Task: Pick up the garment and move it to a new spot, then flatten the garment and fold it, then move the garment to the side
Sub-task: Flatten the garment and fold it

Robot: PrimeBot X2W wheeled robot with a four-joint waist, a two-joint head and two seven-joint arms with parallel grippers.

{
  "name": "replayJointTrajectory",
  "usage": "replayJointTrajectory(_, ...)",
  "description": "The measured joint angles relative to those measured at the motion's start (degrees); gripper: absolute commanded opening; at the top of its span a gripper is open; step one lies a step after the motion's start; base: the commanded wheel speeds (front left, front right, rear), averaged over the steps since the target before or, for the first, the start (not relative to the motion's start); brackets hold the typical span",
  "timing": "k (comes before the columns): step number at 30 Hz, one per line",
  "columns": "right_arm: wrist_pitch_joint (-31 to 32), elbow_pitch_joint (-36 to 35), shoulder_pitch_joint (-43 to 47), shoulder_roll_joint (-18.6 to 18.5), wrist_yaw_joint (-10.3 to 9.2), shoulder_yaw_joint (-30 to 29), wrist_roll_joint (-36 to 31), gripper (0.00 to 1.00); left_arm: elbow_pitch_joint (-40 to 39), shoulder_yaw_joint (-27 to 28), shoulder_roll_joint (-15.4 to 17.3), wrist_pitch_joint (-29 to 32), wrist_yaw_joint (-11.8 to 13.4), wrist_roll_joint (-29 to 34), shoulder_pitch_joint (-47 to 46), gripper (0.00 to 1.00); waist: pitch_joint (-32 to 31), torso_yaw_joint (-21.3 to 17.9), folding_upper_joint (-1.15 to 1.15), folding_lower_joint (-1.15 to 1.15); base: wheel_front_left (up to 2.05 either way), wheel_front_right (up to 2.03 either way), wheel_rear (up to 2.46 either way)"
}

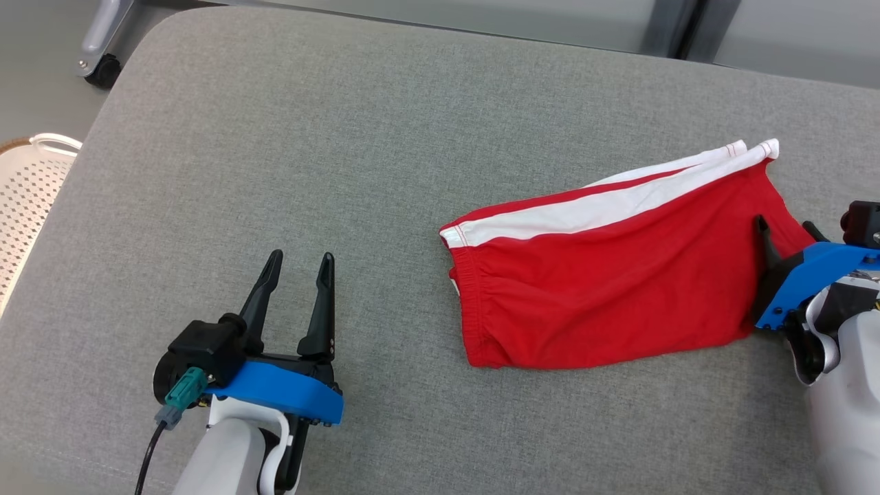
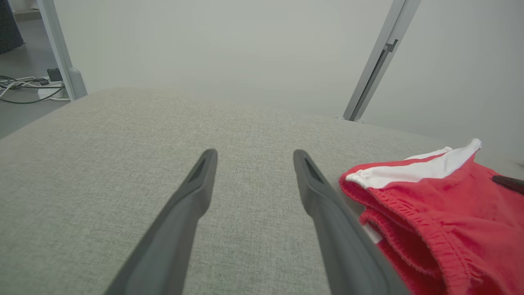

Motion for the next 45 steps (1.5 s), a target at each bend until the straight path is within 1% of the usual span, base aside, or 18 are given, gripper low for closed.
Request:
replayJointTrajectory(7, 2.4, 4.5, -2.1, 0.4, 0.00, -0.5, -1.9, 1.00, 0.3, 1.6, -1.1, 0.0, -0.6, 1.5, 0.3, 1.00, 0.5, 0.8, -0.01, -0.01, 0.00, 0.00, 0.00)
replayJointTrajectory(8, 2.6, 4.8, -2.4, 0.4, -0.01, -0.5, -1.9, 0.64, 0.1, 1.8, -1.2, 0.0, -0.6, 1.8, 0.3, 1.00, 0.6, 0.8, -0.01, -0.01, 0.00, 0.00, 0.00)
replayJointTrajectory(9, 2.7, 4.9, -2.6, 0.4, -0.08, -0.3, -1.9, 0.13, -0.2, 2.0, -1.2, 0.0, -0.6, 2.0, 0.4, 1.00, 0.8, 0.8, -0.01, -0.01, 0.00, 0.00, 0.00)
replayJointTrajectory(10, 2.7, 5.0, -2.8, 0.4, -0.08, -0.1, -1.9, 0.00, -0.4, 2.1, -1.3, 0.0, -0.6, 2.1, 0.4, 1.00, 0.9, 0.9, -0.01, -0.01, 0.00, 0.00, 0.00)
replayJointTrajectory(15, 3.1, 5.5, -3.5, 1.2, -0.08, 2.3, -1.2, 0.00, -0.9, 2.3, -1.6, 0.0, -0.7, 2.5, 0.6, 1.00, 1.0, 0.6, -0.01, -0.01, 0.00, 0.00, 0.00)
replayJointTrajectory(19, 2.2, 5.2, -3.1, 0.9, 0.00, 2.8, 0.0, 0.00, -1.0, 2.1, -1.6, 0.0, -0.7, 2.5, 0.6, 1.00, 0.3, 0.1, 0.01, 0.00, 0.00, 0.00, 0.00)
replayJointTrajectory(22, 0.6, 4.4, -1.6, 0.9, 0.04, 1.6, 0.5, 0.00, -1.2, 1.8, -1.3, 0.0, -0.7, 2.4, 0.8, 1.00, -0.6, -0.5, 0.01, 0.00, 0.00, 0.00, 0.00)
replayJointTrajectory(27, -2.5, 1.2, 2.2, 1.2, 0.02, -3.2, 1.1, 0.00, -1.0, 1.7, -0.9, 0.0, -0.7, 2.4, 1.6, 1.00, -2.4, -1.8, 0.01, 0.00, 0.00, 0.00, 0.00)
replayJointTrajectory(32, -4.3, -5.0, 6.8, 2.1, 0.01, -8.6, -1.0, 0.00, -0.9, 1.9, -0.4, -0.1, -0.7, 2.4, 2.5, 1.00, -4.1, -3.5, 0.01, 0.00, 0.00, 0.00, 0.00)
replayJointTrajectory(36, -3.5, -12.0, 10.6, 3.2, 0.01, -12.8, -6.5, 0.00, -0.6, 1.6, -0.1, 0.0, -0.7, 2.8, 3.3, 1.00, -5.4, -4.6, 0.00, -0.01, 0.00, 0.00, 0.00)
replayJointTrajectory(39, -2.1, -18.0, 12.9, 4.8, 0.01, -15.0, -10.4, 0.00, -0.4, 1.4, -0.1, 0.0, -0.7, 2.9, 3.5, 1.00, -6.3, -5.1, 0.00, -0.01, 0.00, 0.00, 0.00)
replayJointTrajectory(42, -0.3, -23.6, 14.7, 6.3, 0.01, -14.9, -13.4, 0.00, 0.0, 1.3, -0.1, 0.0, -0.7, 3.1, 3.8, 1.00, -7.1, -5.4, 0.00, -0.01, 0.00, 0.00, 0.00)
replayJointTrajectory(45, 1.4, -28.1, 16.0, 7.4, 0.01, -12.0, -14.5, 0.00, 0.3, 1.0, -0.1, -0.1, -0.7, 3.1, 3.9, 1.00, -7.8, -5.6, 0.00, -0.01, 0.00, 0.00, 0.00)
